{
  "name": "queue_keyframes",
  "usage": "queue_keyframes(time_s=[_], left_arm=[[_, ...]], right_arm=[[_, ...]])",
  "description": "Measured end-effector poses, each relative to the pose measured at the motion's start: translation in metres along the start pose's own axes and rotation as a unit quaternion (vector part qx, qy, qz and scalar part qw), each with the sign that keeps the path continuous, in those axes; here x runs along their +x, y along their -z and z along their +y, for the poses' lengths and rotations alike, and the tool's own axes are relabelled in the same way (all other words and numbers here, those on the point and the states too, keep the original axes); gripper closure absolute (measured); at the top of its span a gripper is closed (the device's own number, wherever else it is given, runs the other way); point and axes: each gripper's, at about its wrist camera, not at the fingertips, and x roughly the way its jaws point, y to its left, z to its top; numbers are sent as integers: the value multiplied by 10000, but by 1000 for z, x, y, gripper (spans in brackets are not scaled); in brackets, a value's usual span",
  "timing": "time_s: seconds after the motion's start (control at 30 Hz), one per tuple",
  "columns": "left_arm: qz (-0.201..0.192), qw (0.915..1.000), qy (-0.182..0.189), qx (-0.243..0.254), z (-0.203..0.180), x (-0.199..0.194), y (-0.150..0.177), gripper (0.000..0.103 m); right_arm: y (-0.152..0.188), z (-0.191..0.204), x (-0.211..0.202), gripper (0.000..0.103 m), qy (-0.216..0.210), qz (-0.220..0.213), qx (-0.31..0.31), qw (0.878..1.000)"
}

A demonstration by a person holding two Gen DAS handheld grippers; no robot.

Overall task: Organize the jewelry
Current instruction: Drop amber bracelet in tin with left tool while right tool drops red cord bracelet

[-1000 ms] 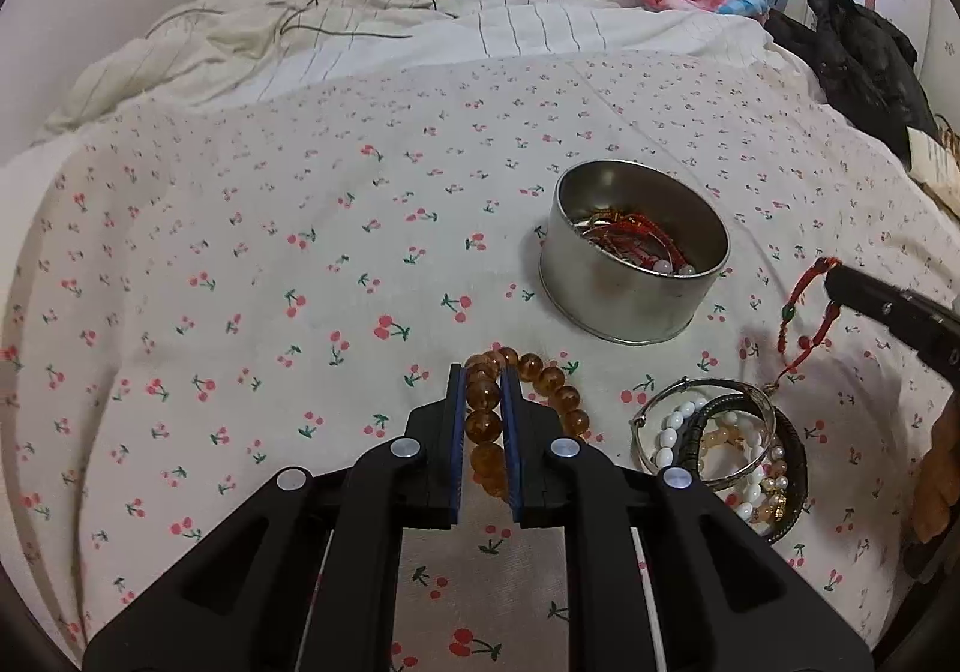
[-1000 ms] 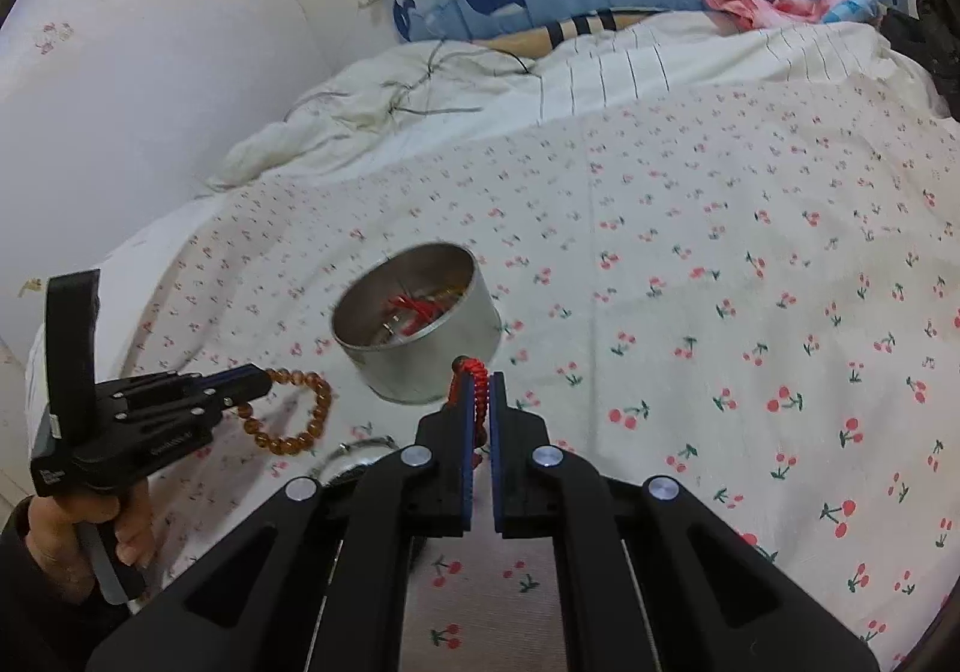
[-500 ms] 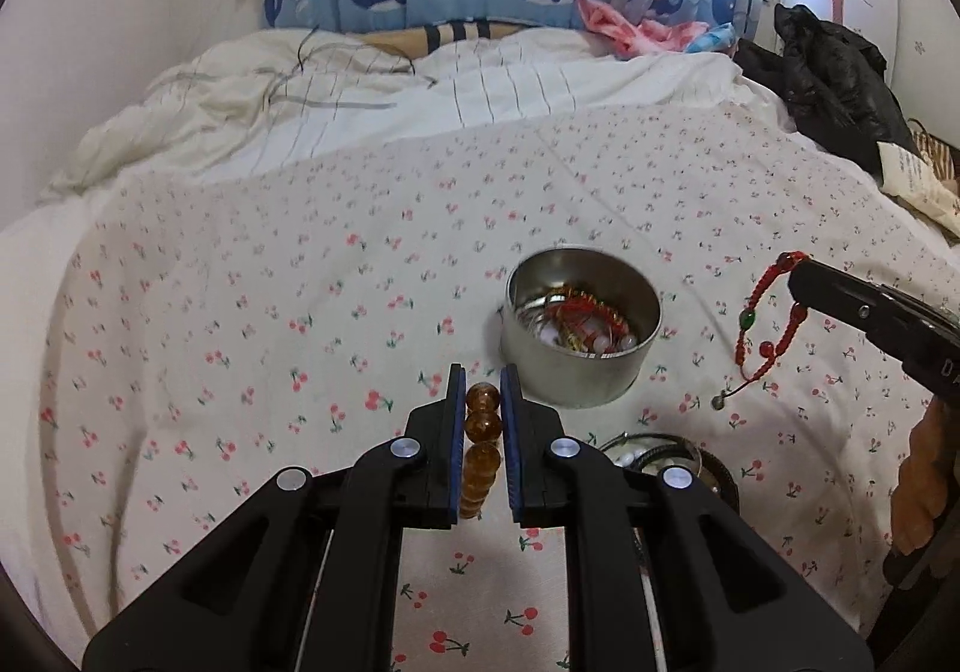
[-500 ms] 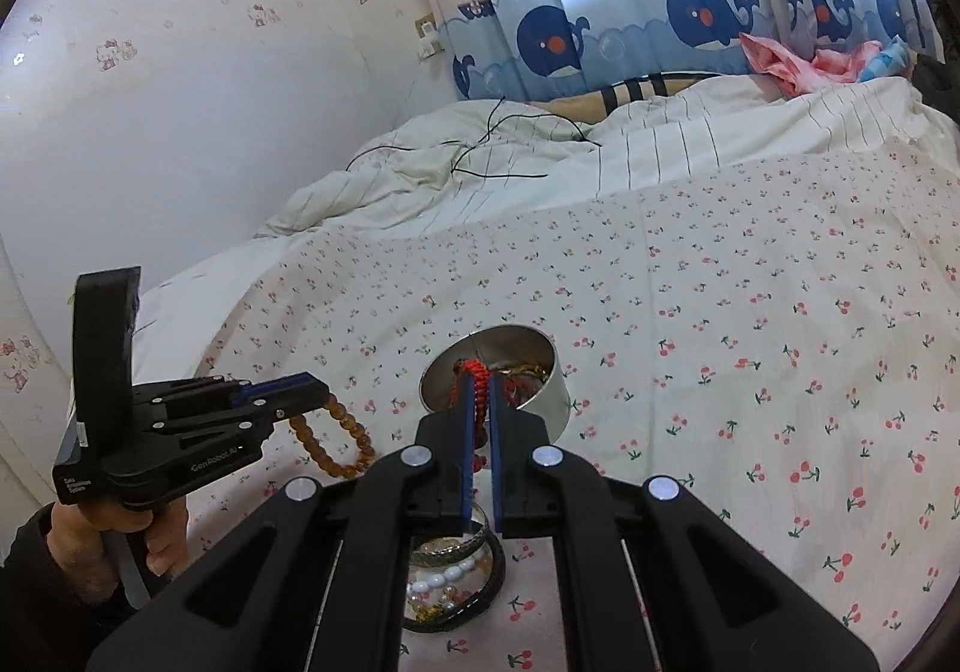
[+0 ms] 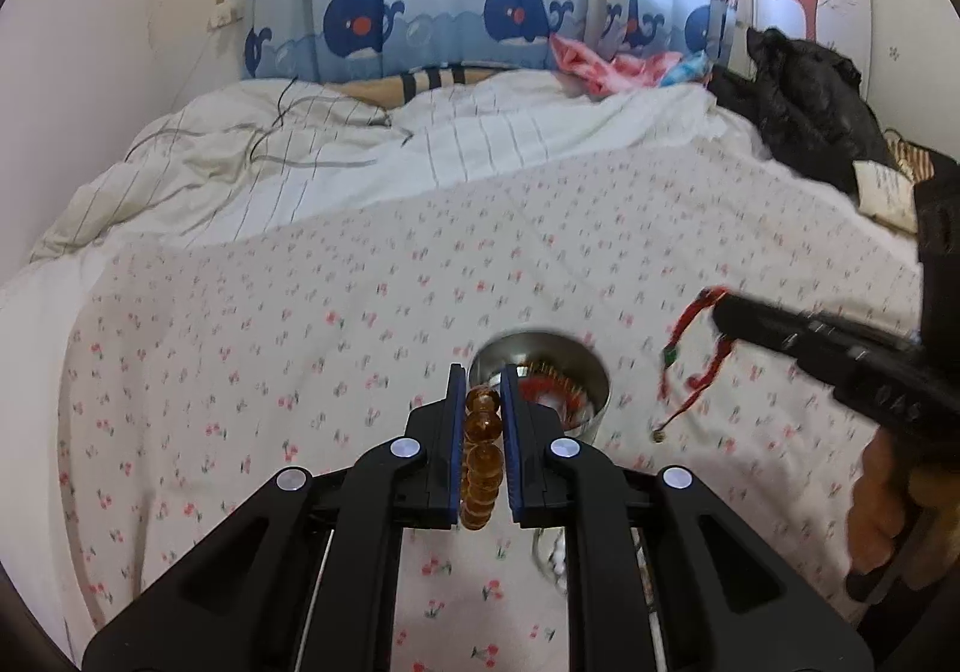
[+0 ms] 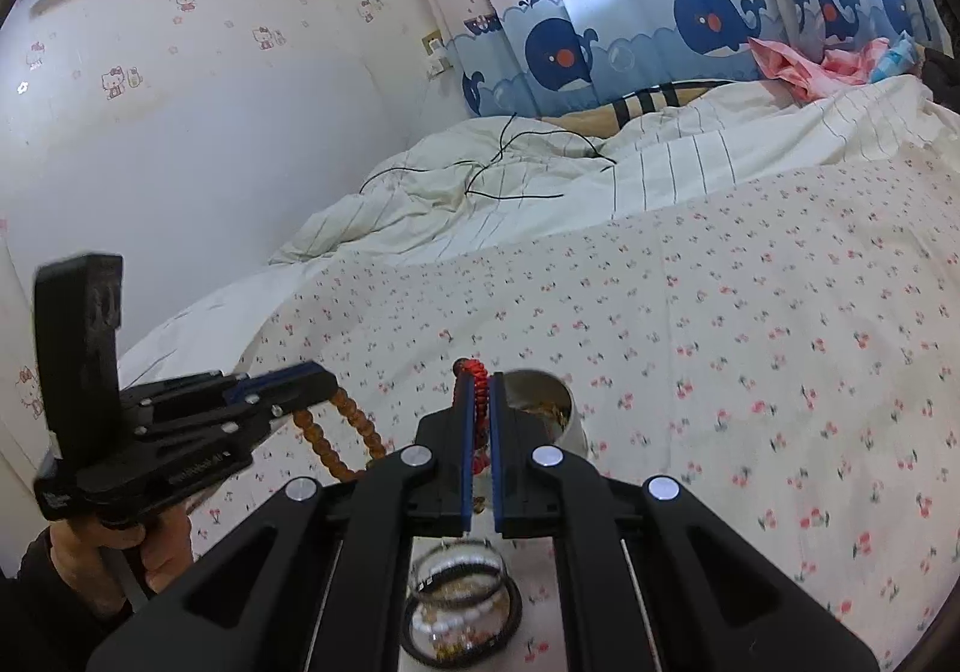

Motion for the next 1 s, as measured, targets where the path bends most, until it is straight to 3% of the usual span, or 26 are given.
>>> queue_keyframes(time_s=[0.23, 0.3, 0.43, 0.6, 0.63, 0.7, 0.73, 0.77, 0.83, 1.0], left_arm=[[-236, 9984, 446, -268, 8, 9, -37, 93], [-221, 9958, 753, -471, 11, 19, -42, 93], [-33, 9886, 1207, -903, 19, 51, -42, 93], [596, 9757, 1625, -1341, 25, 103, -24, 92], [755, 9752, 1573, -1359, 24, 111, -19, 89], [1057, 9736, 1465, -1395, 25, 126, -11, 71], [1130, 9732, 1404, -1427, 26, 130, -9, 57], [1242, 9736, 1210, -1484, 29, 134, -6, 50], [1282, 9741, 1094, -1507, 32, 133, -4, 49], [1054, 9895, 223, -960, 25, 117, -4, 33]], right_arm=[[-13, -5, 20, 98, -7, 69, -13, 10000], [-15, -9, 26, 98, -1, 106, 56, 9999], [-16, -18, 39, 98, 4, 213, 211, 9995], [-15, -22, 60, 98, 22, 408, 255, 9988], [-14, -21, 67, 98, 33, 476, 241, 9986], [-11, -19, 81, 98, 96, 646, 202, 9977], [-9, -19, 86, 98, 124, 708, 189, 9972], [-7, -18, 93, 98, 164, 787, 167, 9966], [-2, -16, 106, 98, 308, 977, 58, 9947], [15, -10, 130, 98, 679, 1378, -355, 9875]])
